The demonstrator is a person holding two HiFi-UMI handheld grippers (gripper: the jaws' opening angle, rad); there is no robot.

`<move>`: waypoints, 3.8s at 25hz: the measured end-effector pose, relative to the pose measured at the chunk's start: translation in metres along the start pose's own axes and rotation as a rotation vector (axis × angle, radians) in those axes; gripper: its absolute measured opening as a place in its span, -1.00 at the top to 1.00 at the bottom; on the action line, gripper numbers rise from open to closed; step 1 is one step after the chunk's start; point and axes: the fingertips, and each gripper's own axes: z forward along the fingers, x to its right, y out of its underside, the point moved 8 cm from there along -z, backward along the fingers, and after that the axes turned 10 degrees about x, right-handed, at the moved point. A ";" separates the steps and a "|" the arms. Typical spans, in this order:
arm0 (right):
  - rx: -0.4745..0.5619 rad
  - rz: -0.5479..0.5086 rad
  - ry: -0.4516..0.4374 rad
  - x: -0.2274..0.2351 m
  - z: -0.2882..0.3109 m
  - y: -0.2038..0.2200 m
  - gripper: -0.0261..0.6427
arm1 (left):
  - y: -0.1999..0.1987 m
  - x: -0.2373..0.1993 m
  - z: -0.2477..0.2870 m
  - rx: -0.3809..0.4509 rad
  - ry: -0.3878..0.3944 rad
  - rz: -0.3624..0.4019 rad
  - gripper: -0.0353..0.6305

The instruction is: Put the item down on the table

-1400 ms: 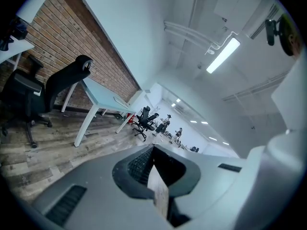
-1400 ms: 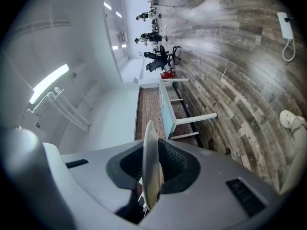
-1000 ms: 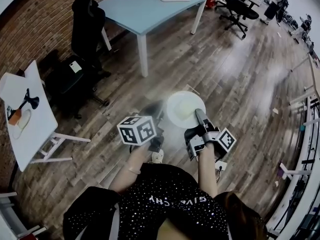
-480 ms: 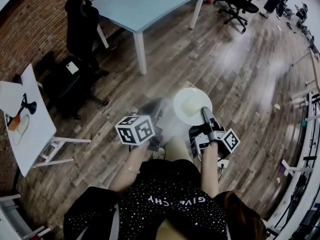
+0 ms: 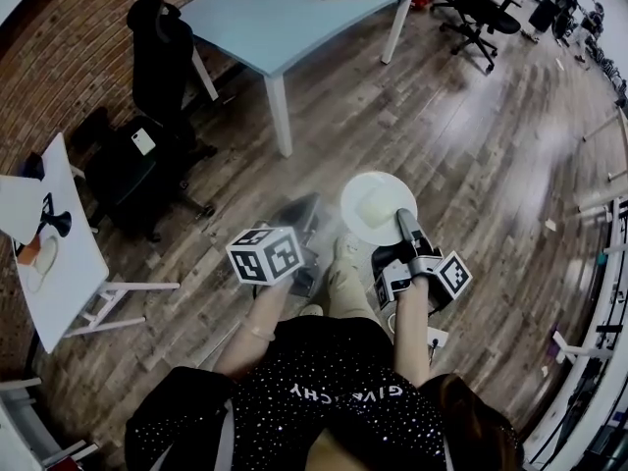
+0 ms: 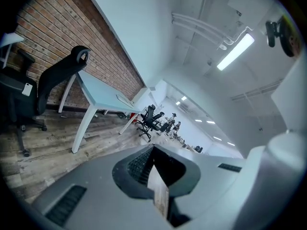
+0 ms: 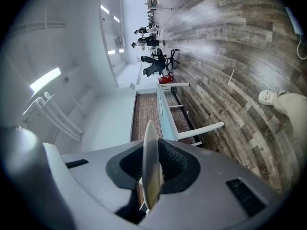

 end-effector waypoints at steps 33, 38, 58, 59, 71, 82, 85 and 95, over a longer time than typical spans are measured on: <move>-0.085 -0.001 -0.021 -0.045 0.300 -0.166 0.78 | -0.069 -0.022 0.315 0.099 -0.065 -0.004 0.86; -0.075 0.010 -0.028 -0.042 0.308 -0.173 0.78 | -0.072 -0.027 0.320 0.109 -0.085 0.012 0.86; -0.068 0.022 0.001 -0.047 0.467 -0.193 0.78 | -0.135 -0.087 0.469 0.077 -0.074 -0.013 0.86; -0.067 0.021 0.002 -0.050 0.481 -0.194 0.78 | -0.142 -0.092 0.480 0.078 -0.074 -0.013 0.86; -0.089 -0.004 -0.004 -0.085 0.678 -0.180 0.78 | -0.254 -0.166 0.628 0.082 -0.061 -0.010 0.86; -0.099 -0.020 -0.029 -0.101 0.815 -0.186 0.78 | -0.317 -0.216 0.746 0.091 -0.034 0.006 0.86; -0.115 -0.019 -0.013 -0.096 0.831 -0.184 0.78 | -0.319 -0.227 0.760 0.084 -0.050 -0.001 0.86; -0.183 -0.053 0.056 -0.083 0.911 -0.189 0.78 | -0.327 -0.261 0.787 0.099 -0.155 -0.009 0.86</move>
